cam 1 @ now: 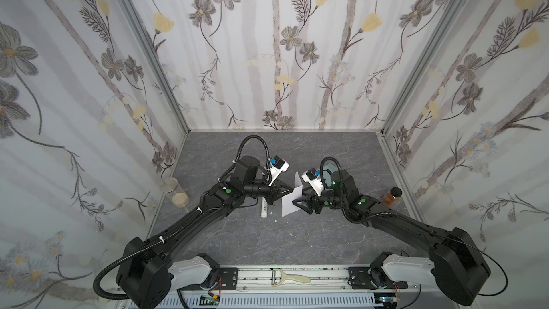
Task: Place the letter into the envelope and seal it
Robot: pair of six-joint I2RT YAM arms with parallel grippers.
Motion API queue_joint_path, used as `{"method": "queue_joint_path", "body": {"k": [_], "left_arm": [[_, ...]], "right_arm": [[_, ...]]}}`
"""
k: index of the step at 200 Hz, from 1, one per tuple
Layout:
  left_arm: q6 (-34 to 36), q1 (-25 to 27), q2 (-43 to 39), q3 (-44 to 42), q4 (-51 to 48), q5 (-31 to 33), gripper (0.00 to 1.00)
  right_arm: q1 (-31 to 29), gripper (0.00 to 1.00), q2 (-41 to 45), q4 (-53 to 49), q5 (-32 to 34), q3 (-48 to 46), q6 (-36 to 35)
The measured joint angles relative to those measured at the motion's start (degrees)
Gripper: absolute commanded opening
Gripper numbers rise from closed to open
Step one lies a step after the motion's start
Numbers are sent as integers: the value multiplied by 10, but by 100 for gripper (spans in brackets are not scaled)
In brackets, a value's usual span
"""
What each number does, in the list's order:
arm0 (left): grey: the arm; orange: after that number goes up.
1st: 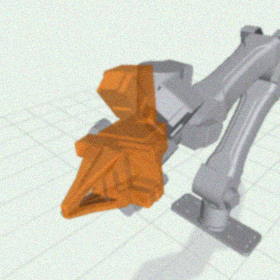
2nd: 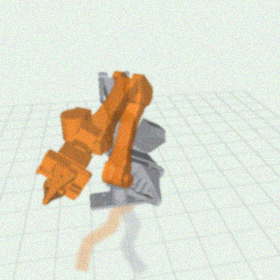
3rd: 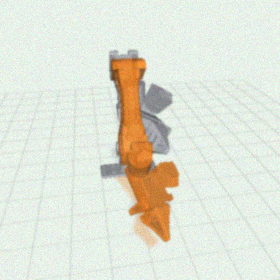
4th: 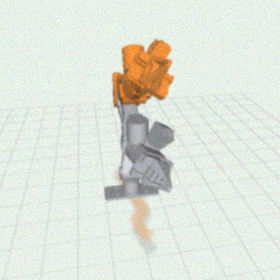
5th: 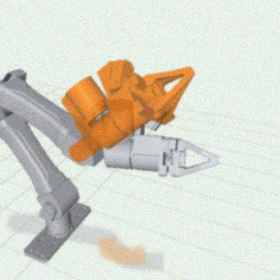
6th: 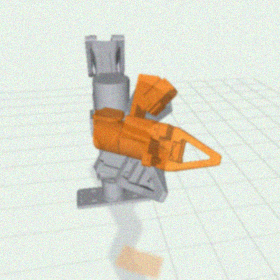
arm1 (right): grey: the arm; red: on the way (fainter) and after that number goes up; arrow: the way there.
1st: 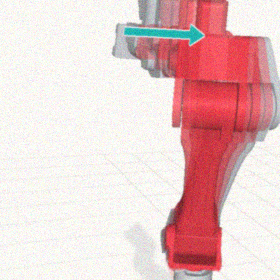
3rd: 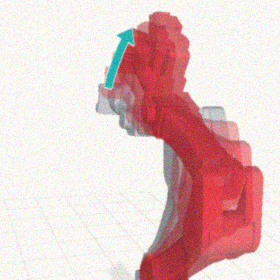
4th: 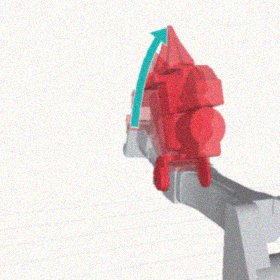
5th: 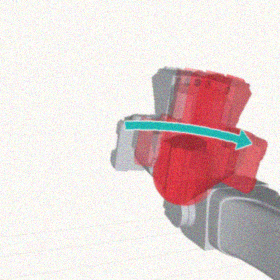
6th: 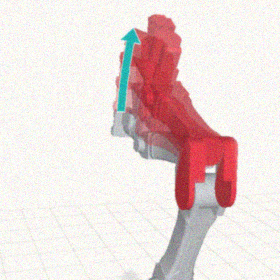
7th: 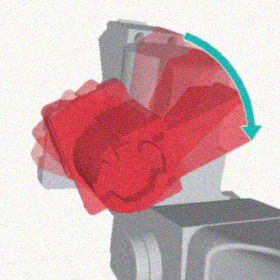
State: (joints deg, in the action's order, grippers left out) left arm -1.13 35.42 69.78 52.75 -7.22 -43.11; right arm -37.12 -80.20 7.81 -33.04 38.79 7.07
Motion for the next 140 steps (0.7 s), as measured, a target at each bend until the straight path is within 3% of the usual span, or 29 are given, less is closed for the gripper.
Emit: {"method": "queue_joint_path", "body": {"k": [59,97,140], "left_arm": [[-5,0,10,2,0,-9,0],[-6,0,10,2,0,-10,0],[-7,-1,9,9,-1,7,0]], "right_arm": [[-1,32,-3,38,2,-2,19],[-1,0,-5,54,2,-2,30],[-2,0,-5,57,-2,-8,39]]}}
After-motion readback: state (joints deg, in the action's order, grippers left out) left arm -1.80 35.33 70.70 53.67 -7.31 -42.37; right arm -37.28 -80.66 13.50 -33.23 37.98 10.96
